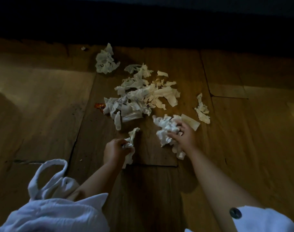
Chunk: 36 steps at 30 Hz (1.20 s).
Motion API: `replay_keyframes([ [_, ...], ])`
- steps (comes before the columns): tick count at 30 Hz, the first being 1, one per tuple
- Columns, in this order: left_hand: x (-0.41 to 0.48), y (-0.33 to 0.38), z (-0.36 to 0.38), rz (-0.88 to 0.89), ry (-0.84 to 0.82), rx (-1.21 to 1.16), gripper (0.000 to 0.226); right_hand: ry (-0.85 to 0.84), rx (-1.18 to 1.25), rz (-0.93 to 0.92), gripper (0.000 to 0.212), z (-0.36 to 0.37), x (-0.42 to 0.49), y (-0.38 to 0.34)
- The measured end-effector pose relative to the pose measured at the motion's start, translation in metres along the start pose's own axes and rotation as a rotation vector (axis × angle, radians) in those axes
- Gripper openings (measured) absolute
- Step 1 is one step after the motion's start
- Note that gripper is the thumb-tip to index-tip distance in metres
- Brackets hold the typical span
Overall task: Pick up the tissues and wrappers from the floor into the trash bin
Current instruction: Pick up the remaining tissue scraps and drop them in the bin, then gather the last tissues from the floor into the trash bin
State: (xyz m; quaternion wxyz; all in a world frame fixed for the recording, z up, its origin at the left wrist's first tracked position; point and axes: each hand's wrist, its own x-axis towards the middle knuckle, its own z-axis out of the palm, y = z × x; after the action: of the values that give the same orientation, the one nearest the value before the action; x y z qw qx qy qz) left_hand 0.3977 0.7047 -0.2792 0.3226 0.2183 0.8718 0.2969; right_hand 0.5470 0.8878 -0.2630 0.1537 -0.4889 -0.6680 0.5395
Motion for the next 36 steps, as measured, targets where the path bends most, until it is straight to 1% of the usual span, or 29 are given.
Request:
replay_keyframes([
  [1,-0.001,0.001,-0.001,-0.001,0.0,-0.062,0.026,0.048,0.064,0.032,0.062,-0.007,0.003,-0.001],
  [3,-0.004,0.005,-0.004,-0.028,-0.016,-0.218,0.025,0.114,0.1,0.117,0.06,-0.021,0.011,-0.002],
  [5,-0.005,0.009,-0.008,-0.063,-0.024,-0.334,0.028,0.128,0.03,0.157,0.051,-0.032,0.021,-0.003],
  [8,-0.005,0.015,-0.015,-0.097,0.013,-0.466,0.037,0.137,-0.125,0.131,0.042,-0.039,0.034,-0.005],
  [10,-0.001,0.02,-0.022,-0.109,0.036,-0.522,0.041,0.119,-0.214,0.139,0.042,-0.037,0.039,-0.004],
  [12,0.009,0.023,-0.031,-0.125,0.05,-0.566,0.047,0.106,-0.224,0.159,0.043,-0.031,0.041,0.0],
  [15,0.03,0.028,-0.045,-0.116,0.075,-0.557,0.056,0.13,-0.207,0.169,0.043,-0.019,0.034,0.006],
  [17,0.045,0.032,-0.048,-0.106,0.11,-0.524,0.057,0.114,-0.2,0.154,0.043,-0.012,0.026,0.01],
  [18,0.053,0.034,-0.047,-0.113,0.124,-0.511,0.062,0.104,-0.194,0.148,0.043,-0.009,0.022,0.013],
  [20,0.065,0.036,-0.043,-0.139,0.119,-0.502,0.075,0.106,-0.202,0.142,0.041,-0.005,0.017,0.018],
  [22,0.068,0.036,-0.036,-0.158,0.09,-0.462,0.08,0.114,-0.206,0.135,0.04,-0.003,0.017,0.019],
  [25,0.065,0.031,-0.03,-0.206,0.043,-0.408,0.072,0.116,-0.21,0.139,0.037,-0.002,0.019,0.017],
  [28,0.064,0.024,-0.034,-0.248,0.027,-0.414,0.068,0.134,-0.24,0.157,0.036,0.0,0.018,0.014],
  [30,0.063,0.022,-0.04,-0.245,0.024,-0.434,0.066,0.142,-0.244,0.169,0.036,0.001,0.019,0.01],
  [32,0.059,0.025,-0.05,-0.224,0.034,-0.446,0.06,0.12,-0.233,0.21,0.039,-0.001,0.018,0.001],
  [34,0.051,0.033,-0.063,-0.214,0.042,-0.44,0.051,0.119,-0.173,0.275,0.043,-0.003,0.013,-0.016],
  [36,0.038,0.044,-0.079,-0.221,0.027,-0.436,0.052,0.154,-0.037,0.331,0.045,0.0,0.003,-0.038],
])
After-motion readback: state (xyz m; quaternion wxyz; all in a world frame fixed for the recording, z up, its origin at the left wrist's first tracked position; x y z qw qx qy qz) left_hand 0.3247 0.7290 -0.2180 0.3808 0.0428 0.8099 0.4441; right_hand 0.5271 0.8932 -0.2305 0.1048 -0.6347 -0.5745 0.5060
